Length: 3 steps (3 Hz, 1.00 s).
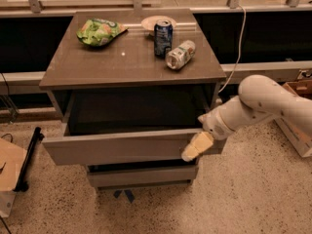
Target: Open top drawer
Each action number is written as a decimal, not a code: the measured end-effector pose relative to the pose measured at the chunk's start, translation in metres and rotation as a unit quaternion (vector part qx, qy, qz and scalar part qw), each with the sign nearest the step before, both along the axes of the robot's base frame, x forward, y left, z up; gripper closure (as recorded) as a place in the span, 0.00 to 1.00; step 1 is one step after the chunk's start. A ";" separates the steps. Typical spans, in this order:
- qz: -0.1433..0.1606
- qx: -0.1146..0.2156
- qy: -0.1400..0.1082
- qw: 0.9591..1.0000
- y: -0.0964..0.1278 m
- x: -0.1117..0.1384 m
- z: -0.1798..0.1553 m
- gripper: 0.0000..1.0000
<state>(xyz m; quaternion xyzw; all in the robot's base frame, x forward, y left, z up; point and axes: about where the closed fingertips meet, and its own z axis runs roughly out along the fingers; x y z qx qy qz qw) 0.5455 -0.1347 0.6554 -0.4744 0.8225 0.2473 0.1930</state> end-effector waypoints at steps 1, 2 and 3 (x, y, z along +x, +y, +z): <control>-0.002 -0.001 0.002 1.000 -0.002 -0.001 0.004 0.00; -0.002 -0.001 0.002 1.000 -0.002 -0.001 0.005 0.00; 0.031 -0.008 0.018 0.999 0.003 -0.008 0.003 0.14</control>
Offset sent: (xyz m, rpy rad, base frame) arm 0.0067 0.0159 0.0156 -0.0787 0.0359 0.1929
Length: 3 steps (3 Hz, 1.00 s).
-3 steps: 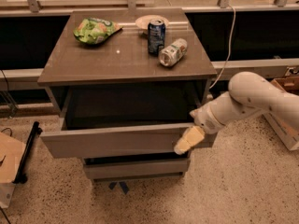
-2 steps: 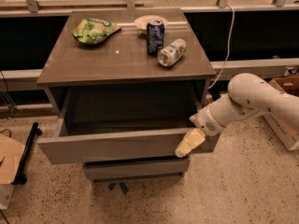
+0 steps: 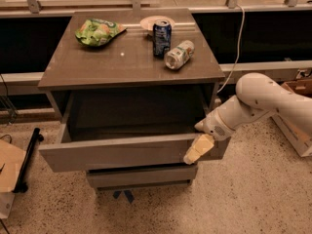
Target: Open top drawer
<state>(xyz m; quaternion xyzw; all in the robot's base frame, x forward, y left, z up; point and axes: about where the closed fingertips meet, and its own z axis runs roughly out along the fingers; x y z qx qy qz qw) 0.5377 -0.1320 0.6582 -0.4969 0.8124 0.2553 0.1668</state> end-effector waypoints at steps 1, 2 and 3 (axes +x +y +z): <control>0.059 -0.014 0.019 0.998 0.004 -0.008 -0.004 0.37; 0.086 -0.018 0.046 0.995 -0.002 -0.025 -0.005 0.60; 0.105 -0.020 0.065 0.992 -0.007 -0.039 -0.005 0.64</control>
Offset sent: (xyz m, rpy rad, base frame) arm -0.1093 -0.0446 0.0021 -0.0833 0.3665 0.4541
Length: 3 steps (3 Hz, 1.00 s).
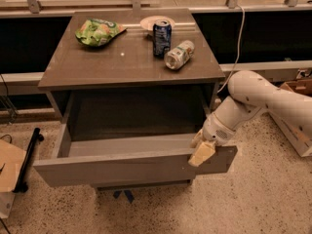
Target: Open top drawer
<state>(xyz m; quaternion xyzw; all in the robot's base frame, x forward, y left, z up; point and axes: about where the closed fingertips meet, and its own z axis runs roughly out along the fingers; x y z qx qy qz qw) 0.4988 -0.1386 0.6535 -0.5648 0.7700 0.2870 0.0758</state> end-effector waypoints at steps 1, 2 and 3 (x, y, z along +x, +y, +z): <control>0.000 0.007 0.025 1.000 -0.016 -0.025 -0.002 0.41; 0.000 0.007 0.025 1.000 -0.015 -0.024 -0.002 0.18; -0.024 0.031 0.051 0.998 -0.026 -0.061 -0.007 0.00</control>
Offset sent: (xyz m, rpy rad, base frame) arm -0.1319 -0.0808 -0.0176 0.1110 0.2198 -0.1104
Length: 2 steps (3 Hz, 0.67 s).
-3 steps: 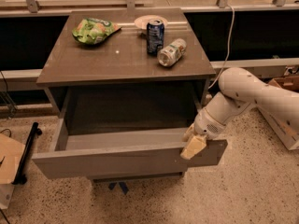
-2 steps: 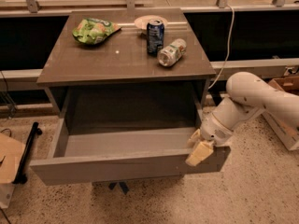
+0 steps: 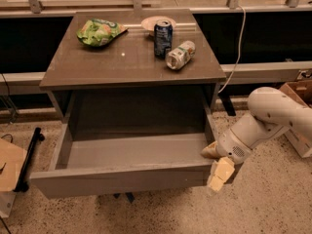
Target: Open top drawer
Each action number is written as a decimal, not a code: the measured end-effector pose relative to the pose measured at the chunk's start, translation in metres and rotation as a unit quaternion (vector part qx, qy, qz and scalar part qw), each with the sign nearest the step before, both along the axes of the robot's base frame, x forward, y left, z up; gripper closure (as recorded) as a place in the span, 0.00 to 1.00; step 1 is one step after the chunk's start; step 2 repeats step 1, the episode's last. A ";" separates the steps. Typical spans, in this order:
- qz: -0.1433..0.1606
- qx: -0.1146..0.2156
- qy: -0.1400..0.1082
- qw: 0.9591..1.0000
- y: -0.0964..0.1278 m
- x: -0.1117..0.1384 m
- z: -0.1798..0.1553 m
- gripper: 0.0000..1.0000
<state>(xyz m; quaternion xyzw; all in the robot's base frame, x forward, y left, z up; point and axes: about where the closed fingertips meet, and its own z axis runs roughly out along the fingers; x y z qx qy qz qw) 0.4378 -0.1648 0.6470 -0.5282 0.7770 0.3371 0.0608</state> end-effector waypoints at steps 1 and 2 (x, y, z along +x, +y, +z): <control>0.000 0.000 0.000 1.000 0.008 0.000 0.004 0.00; 0.000 0.000 0.000 1.000 0.008 0.000 0.004 0.00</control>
Offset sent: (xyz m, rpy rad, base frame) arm 0.0000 0.0000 0.0000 0.0000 0.0000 0.0000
